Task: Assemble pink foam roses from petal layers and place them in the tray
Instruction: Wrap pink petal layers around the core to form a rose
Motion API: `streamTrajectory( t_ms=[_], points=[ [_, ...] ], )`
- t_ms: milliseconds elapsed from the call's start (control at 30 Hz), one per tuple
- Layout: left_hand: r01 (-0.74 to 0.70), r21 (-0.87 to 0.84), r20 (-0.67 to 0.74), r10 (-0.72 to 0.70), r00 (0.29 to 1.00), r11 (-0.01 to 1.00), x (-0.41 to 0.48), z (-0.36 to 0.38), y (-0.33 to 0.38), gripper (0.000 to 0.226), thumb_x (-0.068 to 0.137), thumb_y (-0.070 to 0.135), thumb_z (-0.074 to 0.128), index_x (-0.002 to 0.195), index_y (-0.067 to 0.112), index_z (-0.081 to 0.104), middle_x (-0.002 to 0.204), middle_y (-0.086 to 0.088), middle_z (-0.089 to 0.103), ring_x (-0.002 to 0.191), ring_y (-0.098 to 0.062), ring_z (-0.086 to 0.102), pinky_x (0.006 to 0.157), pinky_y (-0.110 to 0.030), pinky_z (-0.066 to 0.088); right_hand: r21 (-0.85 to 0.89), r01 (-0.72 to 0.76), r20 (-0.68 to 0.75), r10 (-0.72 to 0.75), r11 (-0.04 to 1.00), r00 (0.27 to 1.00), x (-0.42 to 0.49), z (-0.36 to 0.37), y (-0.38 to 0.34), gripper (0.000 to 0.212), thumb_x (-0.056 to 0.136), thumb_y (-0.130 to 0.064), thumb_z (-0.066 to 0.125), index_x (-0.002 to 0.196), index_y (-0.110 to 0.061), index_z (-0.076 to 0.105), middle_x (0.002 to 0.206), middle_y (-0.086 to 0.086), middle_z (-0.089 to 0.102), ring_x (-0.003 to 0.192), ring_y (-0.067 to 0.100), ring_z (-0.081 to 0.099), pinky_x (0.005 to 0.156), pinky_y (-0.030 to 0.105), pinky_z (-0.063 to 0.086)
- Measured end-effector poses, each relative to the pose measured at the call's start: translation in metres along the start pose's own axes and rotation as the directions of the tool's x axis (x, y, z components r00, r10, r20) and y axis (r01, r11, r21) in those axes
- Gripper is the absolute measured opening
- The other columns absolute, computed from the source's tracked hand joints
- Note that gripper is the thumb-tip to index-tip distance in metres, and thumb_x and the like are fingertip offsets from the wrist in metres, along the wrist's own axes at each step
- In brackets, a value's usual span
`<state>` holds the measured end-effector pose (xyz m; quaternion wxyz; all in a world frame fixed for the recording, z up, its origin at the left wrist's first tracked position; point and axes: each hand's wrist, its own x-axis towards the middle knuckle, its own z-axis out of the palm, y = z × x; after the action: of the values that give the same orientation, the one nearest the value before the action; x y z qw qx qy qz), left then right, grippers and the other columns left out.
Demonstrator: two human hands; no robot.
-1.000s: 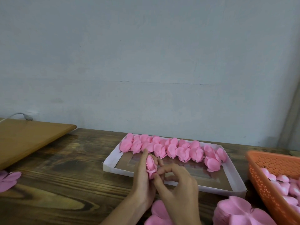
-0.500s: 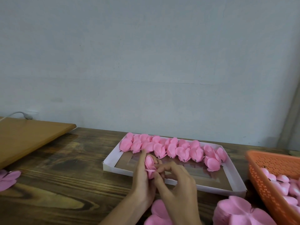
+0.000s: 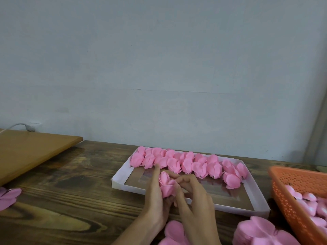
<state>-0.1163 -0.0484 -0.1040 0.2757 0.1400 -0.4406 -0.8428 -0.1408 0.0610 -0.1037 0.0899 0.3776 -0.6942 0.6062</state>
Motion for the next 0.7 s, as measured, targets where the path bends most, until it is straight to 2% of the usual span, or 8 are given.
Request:
streamTrajectory(
  t_ms=[100, 167, 300, 367, 467, 533, 600, 700],
  points=[
    [-0.006, 0.001, -0.002, 0.006, 1.0, 1.0, 0.002, -0.002, -0.003, 0.054, 0.094, 0.064, 0.053, 0.069, 0.021, 0.073, 0.076, -0.01, 0.072, 0.058, -0.024, 0.071, 0.047, -0.025, 0.05, -0.113, 0.056, -0.001, -0.057, 0.992, 0.998, 0.001, -0.003, -0.002, 0.014, 0.098, -0.032, 0.064, 0.099, -0.046, 0.064, 0.114, -0.036, 0.068, 0.106, 0.005, 0.064, 0.079, 0.026, 0.056],
    [0.006, 0.01, 0.011, -0.006, 1.0, 1.0, 0.004, -0.002, -0.003, 0.056, 0.094, 0.066, 0.052, 0.071, 0.021, 0.076, 0.077, -0.011, 0.075, 0.062, -0.024, 0.073, 0.049, -0.027, 0.053, -0.133, 0.1, 0.021, -0.099, 0.986, 0.995, 0.002, -0.004, -0.003, 0.023, 0.097, -0.027, 0.065, 0.1, -0.05, 0.067, 0.119, -0.038, 0.066, 0.108, 0.005, 0.062, 0.079, 0.025, 0.055],
    [0.029, -0.007, 0.024, -0.029, 0.999, 1.0, 0.004, -0.002, -0.003, 0.056, 0.081, 0.068, 0.058, 0.072, 0.017, 0.079, 0.085, -0.011, 0.077, 0.07, -0.022, 0.076, 0.056, -0.031, 0.059, -0.131, 0.06, 0.05, -0.054, 0.99, 0.997, 0.004, -0.004, -0.001, 0.025, 0.095, -0.02, 0.071, 0.1, -0.043, 0.077, 0.116, -0.028, 0.066, 0.117, 0.002, 0.061, 0.081, 0.016, 0.052],
    [0.04, -0.022, 0.037, -0.039, 0.999, 0.999, 0.004, -0.003, -0.005, 0.056, 0.077, 0.069, 0.061, 0.072, 0.016, 0.08, 0.086, -0.011, 0.077, 0.072, -0.021, 0.076, 0.057, -0.03, 0.059, -0.174, 0.074, 0.054, -0.065, 0.982, 0.996, 0.005, -0.006, -0.001, 0.023, 0.094, -0.019, 0.072, 0.102, -0.04, 0.079, 0.112, -0.023, 0.065, 0.119, -0.001, 0.059, 0.088, 0.023, 0.053],
    [0.035, -0.026, 0.032, -0.034, 0.999, 0.999, 0.005, -0.002, -0.006, 0.051, 0.074, 0.068, 0.062, 0.066, 0.02, 0.078, 0.079, -0.01, 0.076, 0.062, -0.018, 0.072, 0.05, -0.027, 0.055, -0.231, 0.1, 0.039, -0.094, 0.968, 0.995, 0.006, -0.009, -0.002, 0.021, 0.093, -0.023, 0.073, 0.106, -0.039, 0.078, 0.105, -0.019, 0.063, 0.107, 0.001, 0.059, 0.089, 0.031, 0.053],
    [0.028, -0.015, 0.023, -0.028, 0.999, 0.999, 0.005, -0.002, -0.005, 0.054, 0.076, 0.068, 0.06, 0.068, 0.018, 0.08, 0.078, -0.01, 0.077, 0.06, -0.017, 0.072, 0.05, -0.027, 0.055, -0.297, 0.122, 0.054, -0.11, 0.947, 0.992, 0.005, -0.011, -0.003, 0.021, 0.095, -0.031, 0.07, 0.111, -0.041, 0.076, 0.1, -0.018, 0.059, 0.103, 0.001, 0.056, 0.086, 0.029, 0.052],
    [0.023, -0.007, 0.02, -0.022, 1.0, 1.0, 0.004, -0.002, -0.004, 0.059, 0.078, 0.071, 0.058, 0.075, 0.017, 0.083, 0.086, -0.011, 0.079, 0.063, -0.017, 0.072, 0.055, -0.029, 0.055, -0.357, 0.135, 0.061, -0.121, 0.924, 0.991, 0.005, -0.012, -0.003, 0.019, 0.096, -0.034, 0.068, 0.112, -0.04, 0.076, 0.093, -0.017, 0.055, 0.097, 0.003, 0.054, 0.08, 0.025, 0.048],
    [0.011, 0.022, -0.008, -0.011, 1.0, 1.0, 0.001, 0.0, -0.003, 0.06, 0.075, 0.075, 0.059, 0.07, 0.019, 0.08, 0.08, -0.013, 0.076, 0.058, -0.019, 0.068, 0.053, -0.029, 0.047, -0.339, 0.126, 0.028, -0.123, 0.932, 0.992, 0.008, -0.013, -0.003, 0.019, 0.092, -0.027, 0.075, 0.106, -0.039, 0.078, 0.084, -0.016, 0.061, 0.085, 0.009, 0.055, 0.075, 0.026, 0.047]
  ],
)
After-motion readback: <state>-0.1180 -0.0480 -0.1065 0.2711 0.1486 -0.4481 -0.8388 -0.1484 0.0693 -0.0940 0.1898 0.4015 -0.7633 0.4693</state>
